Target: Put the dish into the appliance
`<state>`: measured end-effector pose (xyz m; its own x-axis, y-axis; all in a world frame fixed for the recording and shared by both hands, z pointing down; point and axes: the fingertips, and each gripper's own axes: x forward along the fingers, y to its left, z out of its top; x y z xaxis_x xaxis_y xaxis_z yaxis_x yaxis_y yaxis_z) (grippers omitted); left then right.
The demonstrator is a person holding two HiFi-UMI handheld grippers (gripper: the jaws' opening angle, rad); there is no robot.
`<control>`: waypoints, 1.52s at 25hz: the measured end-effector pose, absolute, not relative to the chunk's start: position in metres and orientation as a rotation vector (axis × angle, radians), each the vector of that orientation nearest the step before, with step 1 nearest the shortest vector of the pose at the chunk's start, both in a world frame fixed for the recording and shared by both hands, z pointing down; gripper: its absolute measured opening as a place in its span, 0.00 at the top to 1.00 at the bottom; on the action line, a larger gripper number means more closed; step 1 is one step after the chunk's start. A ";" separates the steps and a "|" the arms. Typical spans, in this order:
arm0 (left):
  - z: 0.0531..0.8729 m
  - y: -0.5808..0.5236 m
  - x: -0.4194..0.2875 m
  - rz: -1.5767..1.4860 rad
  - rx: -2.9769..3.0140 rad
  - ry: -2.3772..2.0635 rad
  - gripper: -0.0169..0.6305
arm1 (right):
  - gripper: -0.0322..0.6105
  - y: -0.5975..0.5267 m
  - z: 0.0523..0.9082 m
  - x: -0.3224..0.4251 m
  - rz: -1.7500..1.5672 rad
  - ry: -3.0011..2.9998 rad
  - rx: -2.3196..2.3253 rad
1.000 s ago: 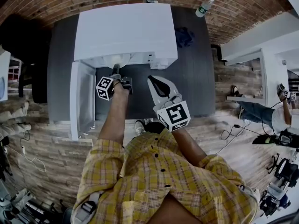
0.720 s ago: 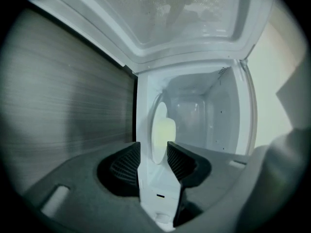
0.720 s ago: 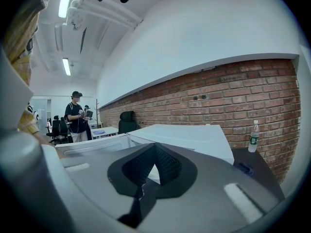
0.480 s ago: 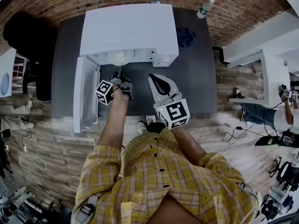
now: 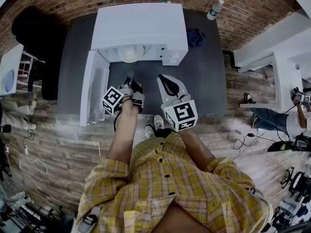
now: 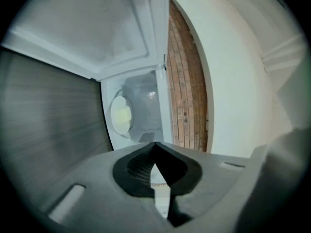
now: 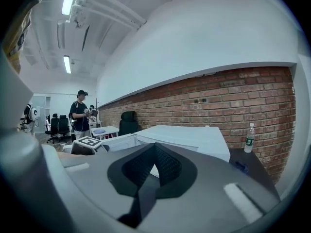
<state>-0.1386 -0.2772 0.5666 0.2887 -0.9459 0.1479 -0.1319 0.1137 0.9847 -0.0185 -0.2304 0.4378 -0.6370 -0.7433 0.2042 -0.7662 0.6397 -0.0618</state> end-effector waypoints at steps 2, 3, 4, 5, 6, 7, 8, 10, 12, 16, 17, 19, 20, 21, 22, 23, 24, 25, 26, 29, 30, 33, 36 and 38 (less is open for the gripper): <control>0.548 -0.265 -0.136 -0.806 1.411 -1.158 0.97 | 0.96 -0.223 0.437 -0.020 0.215 -2.701 1.250; 0.537 -0.259 -0.135 -0.789 1.465 -1.179 0.97 | 0.96 -0.220 0.436 -0.020 0.214 -2.702 1.251; 0.525 -0.254 -0.134 -0.766 1.527 -1.203 0.97 | 0.96 -0.217 0.435 -0.020 0.212 -2.702 1.254; 0.513 -0.250 -0.132 -0.734 1.598 -1.232 0.97 | 0.96 -0.215 0.434 -0.019 0.212 -2.702 1.258; 0.501 -0.245 -0.130 -0.695 1.674 -1.265 0.97 | 0.96 -0.212 0.433 -0.019 0.212 -2.702 1.262; 0.489 -0.240 -0.128 -0.655 1.748 -1.297 0.97 | 0.96 -0.211 0.432 -0.018 0.212 -2.702 1.265; 0.477 -0.236 -0.126 -0.620 1.816 -1.324 0.97 | 0.96 -0.209 0.430 -0.019 0.211 -2.704 1.268; 0.457 -0.227 -0.122 -0.573 1.920 -1.366 0.97 | 0.96 -0.207 0.427 -0.020 0.210 -2.707 1.269; 0.441 -0.219 -0.120 -0.541 1.992 -1.402 0.97 | 0.96 -0.204 0.425 -0.021 0.211 -2.711 1.270; 0.420 -0.201 -0.117 -0.439 2.129 -1.497 0.97 | 0.96 -0.197 0.420 -0.023 0.208 -2.725 1.274; 0.416 -0.197 -0.115 -0.404 2.166 -1.525 0.97 | 0.96 -0.196 0.419 -0.023 0.208 -2.729 1.276; 0.408 -0.190 -0.110 -0.323 2.241 -1.589 0.97 | 0.96 -0.193 0.415 -0.022 0.208 -2.740 1.282; 0.405 -0.186 -0.107 -0.280 2.274 -1.623 0.97 | 0.96 -0.192 0.413 -0.022 0.206 -2.745 1.287; 0.403 -0.183 -0.105 -0.239 2.303 -1.656 0.97 | 0.96 -0.191 0.412 -0.021 0.205 -2.750 1.291; 0.401 -0.180 -0.104 -0.201 2.328 -1.684 0.97 | 0.96 -0.190 0.411 -0.021 0.203 -2.755 1.295; 0.400 -0.177 -0.102 -0.170 2.350 -1.706 0.97 | 0.96 -0.189 0.410 -0.020 0.200 -2.758 1.298; 0.399 -0.175 -0.100 -0.143 2.370 -1.723 0.97 | 0.96 -0.188 0.409 -0.020 0.196 -2.762 1.302; 0.398 -0.172 -0.099 -0.120 2.387 -1.738 0.97 | 0.96 -0.188 0.407 -0.019 0.188 -2.765 1.304; 0.396 -0.170 -0.097 -0.098 2.403 -1.753 0.97 | 0.96 -0.187 0.406 -0.019 0.178 -2.767 1.306; 0.392 -0.162 -0.094 -0.054 2.444 -1.786 0.97 | 0.96 -0.183 0.400 -0.018 0.157 -2.773 1.313; 0.390 -0.160 -0.093 -0.051 2.450 -1.789 0.97 | 0.96 -0.182 0.399 -0.018 0.153 -2.777 1.315; 0.389 -0.159 -0.093 -0.049 2.452 -1.793 0.97 | 0.96 -0.180 0.395 -0.018 0.148 -2.783 1.319; 0.388 -0.159 -0.093 -0.047 2.454 -1.796 0.97 | 0.96 -0.180 0.394 -0.018 0.143 -2.784 1.320; 0.388 -0.160 -0.093 -0.043 2.458 -1.795 0.97 | 0.96 -0.180 0.393 -0.018 0.138 -2.787 1.319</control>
<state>-0.0935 -0.1595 0.3882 0.3055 -0.9516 0.0351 -0.9488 -0.3011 0.0954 -0.0183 -0.1803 0.3934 -0.6333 -0.7689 0.0883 -0.7738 0.6308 -0.0571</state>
